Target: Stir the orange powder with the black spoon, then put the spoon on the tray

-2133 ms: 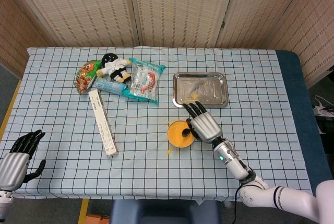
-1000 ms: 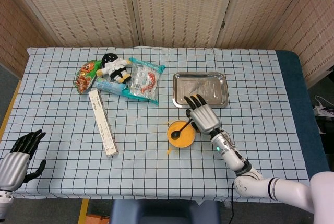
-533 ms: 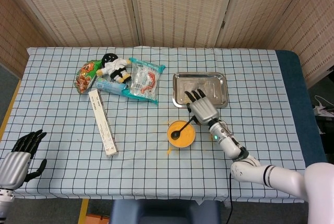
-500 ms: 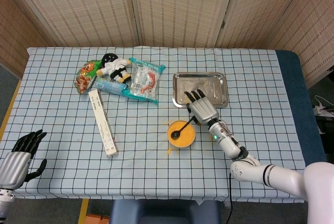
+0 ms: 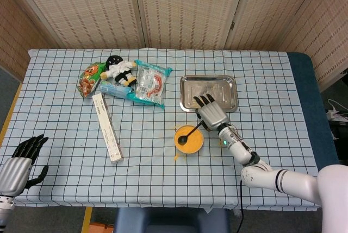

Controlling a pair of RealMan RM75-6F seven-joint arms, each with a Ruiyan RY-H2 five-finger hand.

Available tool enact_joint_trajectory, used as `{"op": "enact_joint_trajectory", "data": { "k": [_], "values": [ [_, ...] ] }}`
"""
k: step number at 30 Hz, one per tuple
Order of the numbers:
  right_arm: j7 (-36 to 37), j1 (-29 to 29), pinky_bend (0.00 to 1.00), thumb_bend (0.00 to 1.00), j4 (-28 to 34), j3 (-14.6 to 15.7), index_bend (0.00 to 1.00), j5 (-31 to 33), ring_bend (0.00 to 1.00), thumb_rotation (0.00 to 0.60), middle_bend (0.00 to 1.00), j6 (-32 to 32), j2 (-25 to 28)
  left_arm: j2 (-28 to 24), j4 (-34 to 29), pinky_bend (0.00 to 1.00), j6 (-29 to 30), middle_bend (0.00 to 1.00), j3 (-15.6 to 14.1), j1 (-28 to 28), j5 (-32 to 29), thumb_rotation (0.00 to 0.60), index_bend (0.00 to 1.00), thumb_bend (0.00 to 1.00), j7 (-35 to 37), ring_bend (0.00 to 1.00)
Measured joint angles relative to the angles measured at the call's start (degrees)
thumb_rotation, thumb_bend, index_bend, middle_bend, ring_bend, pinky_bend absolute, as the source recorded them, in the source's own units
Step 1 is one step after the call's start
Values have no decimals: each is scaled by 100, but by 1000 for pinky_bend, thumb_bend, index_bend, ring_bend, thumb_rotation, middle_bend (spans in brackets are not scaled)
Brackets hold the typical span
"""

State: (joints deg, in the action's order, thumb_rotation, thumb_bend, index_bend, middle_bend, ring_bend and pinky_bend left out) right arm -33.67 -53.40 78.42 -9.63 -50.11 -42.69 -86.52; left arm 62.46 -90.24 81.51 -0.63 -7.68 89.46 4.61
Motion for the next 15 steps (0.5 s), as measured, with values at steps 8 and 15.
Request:
{"op": "enact_joint_trajectory", "data": {
  "k": [8,15],
  "values": [
    [-48,-104,0,365,43,134,496,178,0,600,0,-3,24,3,-2,84,-2,0,-6,-4,9,600,0,445,-5,0],
    [3,-156,0,365,53,186,519,217,0,600,0,-78,12,1,13,83,-2,0,-6,-5,5,600,0,447,27,0]
  ]
}}
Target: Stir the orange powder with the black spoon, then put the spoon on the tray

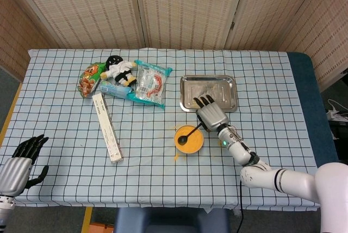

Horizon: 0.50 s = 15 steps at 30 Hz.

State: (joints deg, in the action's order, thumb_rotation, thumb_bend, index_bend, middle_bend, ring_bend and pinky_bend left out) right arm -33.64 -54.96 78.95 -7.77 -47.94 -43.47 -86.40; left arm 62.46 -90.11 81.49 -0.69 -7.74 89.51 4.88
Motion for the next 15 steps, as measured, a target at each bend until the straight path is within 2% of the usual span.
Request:
{"op": "enact_joint_trajectory", "data": {
  "k": [15],
  "values": [
    [30,-74,0,364,-19,120,496,83,0,600,0,-51,-11,-1,-2,83,9,0,0,0,-3,600,0,446,-4,0]
  ]
}}
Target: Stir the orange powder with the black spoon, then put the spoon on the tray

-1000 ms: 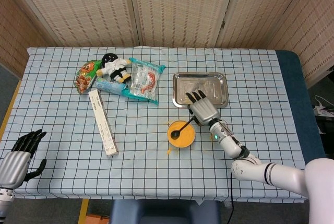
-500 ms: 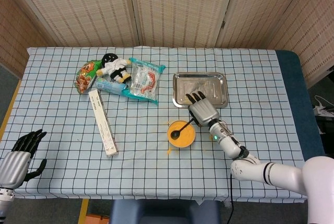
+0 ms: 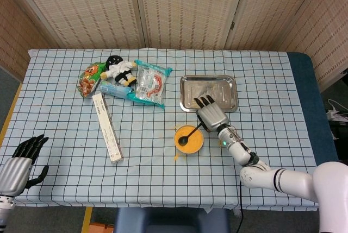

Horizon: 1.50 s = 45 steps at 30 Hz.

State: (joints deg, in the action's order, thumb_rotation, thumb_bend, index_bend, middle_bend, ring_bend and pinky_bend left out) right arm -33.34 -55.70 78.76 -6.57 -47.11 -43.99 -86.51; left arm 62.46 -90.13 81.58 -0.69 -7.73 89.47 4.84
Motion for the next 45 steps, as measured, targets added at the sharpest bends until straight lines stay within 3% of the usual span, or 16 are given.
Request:
{"op": "enact_joint_trajectory", "data": {
  "k": [27,45],
  "values": [
    [3,-71,0,365,103,138,551,121,0,600,0,-64,91,-3,-2,83,13,0,-5,4,9,600,0,445,3,0],
    [81,-63,0,365,60,199,481,61,0,600,0,-85,68,-9,-31,83,-4,0,-8,3,-8,600,0,446,-38,0]
  ]
}}
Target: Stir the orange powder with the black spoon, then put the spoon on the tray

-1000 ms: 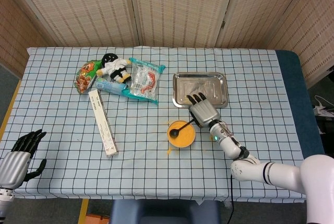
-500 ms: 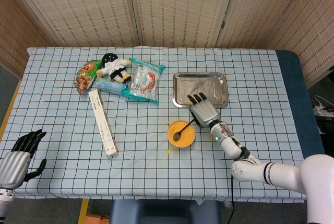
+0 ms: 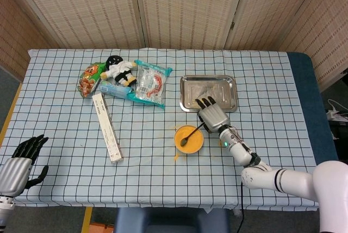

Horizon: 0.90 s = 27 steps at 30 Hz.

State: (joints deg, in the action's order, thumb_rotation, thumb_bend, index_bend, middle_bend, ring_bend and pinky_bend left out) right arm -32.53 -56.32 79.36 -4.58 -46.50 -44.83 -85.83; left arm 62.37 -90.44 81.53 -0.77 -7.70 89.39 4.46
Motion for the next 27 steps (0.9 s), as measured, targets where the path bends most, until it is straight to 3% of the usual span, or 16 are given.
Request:
{"op": "enact_joint_trajectory", "data": {
  "k": [27],
  "values": [
    [325,159,0,365,-256,-50,555,-491,0,600,0,-78,-186,-7,-15,84,-37,0,-8,-11,-12,600,0,445,-14,0]
  ]
}}
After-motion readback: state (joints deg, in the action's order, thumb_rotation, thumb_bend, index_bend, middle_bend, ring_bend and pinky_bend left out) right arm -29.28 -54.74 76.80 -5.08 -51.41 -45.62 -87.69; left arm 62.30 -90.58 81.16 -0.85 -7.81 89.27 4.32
